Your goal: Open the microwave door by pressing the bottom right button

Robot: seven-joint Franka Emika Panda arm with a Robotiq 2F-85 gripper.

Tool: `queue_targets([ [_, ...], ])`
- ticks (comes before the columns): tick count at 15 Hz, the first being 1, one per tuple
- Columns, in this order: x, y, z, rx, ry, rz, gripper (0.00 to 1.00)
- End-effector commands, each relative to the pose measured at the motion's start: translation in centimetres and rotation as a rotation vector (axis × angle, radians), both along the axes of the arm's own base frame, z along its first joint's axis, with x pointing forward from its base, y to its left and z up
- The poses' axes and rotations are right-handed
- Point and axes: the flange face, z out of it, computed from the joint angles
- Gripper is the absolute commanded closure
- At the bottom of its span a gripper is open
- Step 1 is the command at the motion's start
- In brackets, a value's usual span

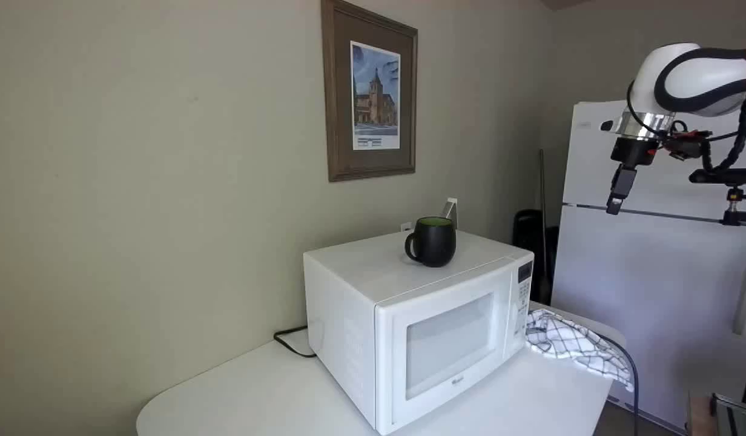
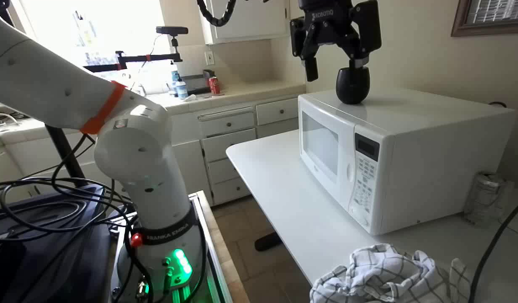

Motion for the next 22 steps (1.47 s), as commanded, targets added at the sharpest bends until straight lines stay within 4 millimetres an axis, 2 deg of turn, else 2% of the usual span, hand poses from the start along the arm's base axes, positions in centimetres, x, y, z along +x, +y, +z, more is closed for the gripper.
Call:
queue_targets([
  [1, 0.0, 0.0, 0.1, 0.001, 0.001, 0.0, 0.0],
  [10, 0.0, 0.0, 0.1, 0.001, 0.001, 0.0, 0.0],
  [15, -0.9, 6.9, -1.1, -0.305, 0.026, -0.023, 0.0],
  [18, -1.9, 10.7, -3.6, -0.472, 0.056, -0.039, 0.0],
  [20, -2.5, 12.4, -6.1, -0.585, 0.064, -0.034, 0.0],
  [21, -2.6, 13.0, -7.8, -0.638, 0.057, -0.026, 0.06],
  [22, -2.6, 13.5, -9.4, -0.692, 0.057, -0.011, 0.26],
])
